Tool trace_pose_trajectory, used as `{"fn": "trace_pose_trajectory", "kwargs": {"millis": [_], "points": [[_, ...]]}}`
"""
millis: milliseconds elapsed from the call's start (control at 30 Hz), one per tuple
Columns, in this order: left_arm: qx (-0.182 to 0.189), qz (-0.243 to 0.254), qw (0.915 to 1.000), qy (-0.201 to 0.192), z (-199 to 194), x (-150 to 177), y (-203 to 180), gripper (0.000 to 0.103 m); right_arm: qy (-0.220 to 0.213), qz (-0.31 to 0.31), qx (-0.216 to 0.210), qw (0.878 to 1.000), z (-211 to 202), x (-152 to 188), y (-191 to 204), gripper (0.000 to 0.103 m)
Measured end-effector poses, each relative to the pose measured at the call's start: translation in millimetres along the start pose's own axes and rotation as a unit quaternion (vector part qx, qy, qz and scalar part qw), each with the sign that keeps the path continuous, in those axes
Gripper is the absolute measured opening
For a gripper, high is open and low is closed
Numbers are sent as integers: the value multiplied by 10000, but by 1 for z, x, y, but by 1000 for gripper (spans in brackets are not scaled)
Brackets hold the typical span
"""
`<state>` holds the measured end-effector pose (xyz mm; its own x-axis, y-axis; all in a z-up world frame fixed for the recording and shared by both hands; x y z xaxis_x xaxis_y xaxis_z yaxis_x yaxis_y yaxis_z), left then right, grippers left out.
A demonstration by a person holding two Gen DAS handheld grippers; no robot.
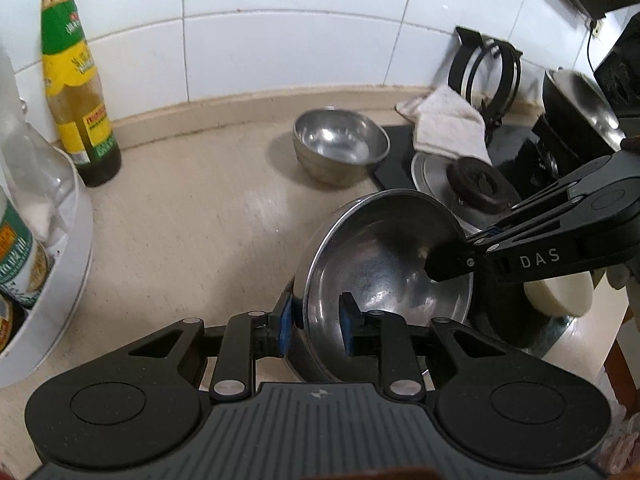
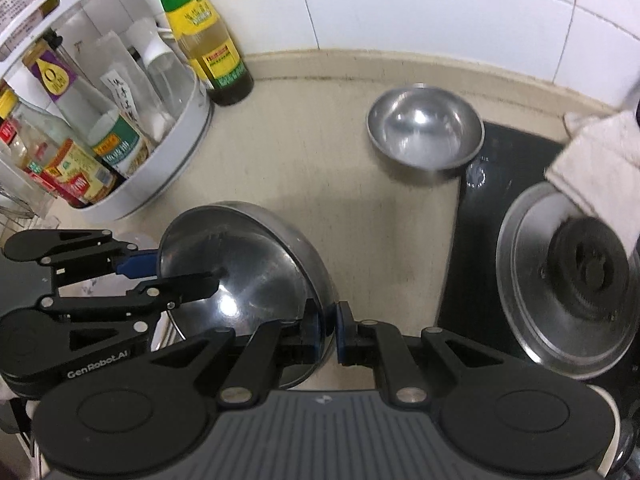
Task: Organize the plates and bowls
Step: 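Lower the held bowl into the other steel bowl and open both grippers, then move both grippers to the remaining steel bowl and close on its rim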
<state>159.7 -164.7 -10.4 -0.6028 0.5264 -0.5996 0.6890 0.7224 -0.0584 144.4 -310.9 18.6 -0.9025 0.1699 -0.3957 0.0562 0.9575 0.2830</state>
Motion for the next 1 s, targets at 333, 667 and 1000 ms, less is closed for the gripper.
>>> {"fn": "trace_pose_trajectory", "kwargs": {"millis": [333,667,1000], "points": [[15,58,9999,136,7,4,3,31,209,88,-8,9997,15,10,-4,12],[-356,-105,9986,-368,-12,-25,24,37,-155,191,47,9997,-6,-8,-20,15],[-259,-11,9990,-375,24,-80,3,46,-491,580,270,9967,-5,-53,-56,16]]}}
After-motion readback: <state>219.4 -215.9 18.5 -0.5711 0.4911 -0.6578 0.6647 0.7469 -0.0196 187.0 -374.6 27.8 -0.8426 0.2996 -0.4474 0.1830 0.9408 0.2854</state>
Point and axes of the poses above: each gripper's, at about its wrist camera, not at the fingertips, and z roughly the way its jaws point, y to its left, x to its underside, the point moved 2 cm from there along z, roughly the way its jaws point, and after that the axes turned 5 degrees about -x, right-handed, at the moved point
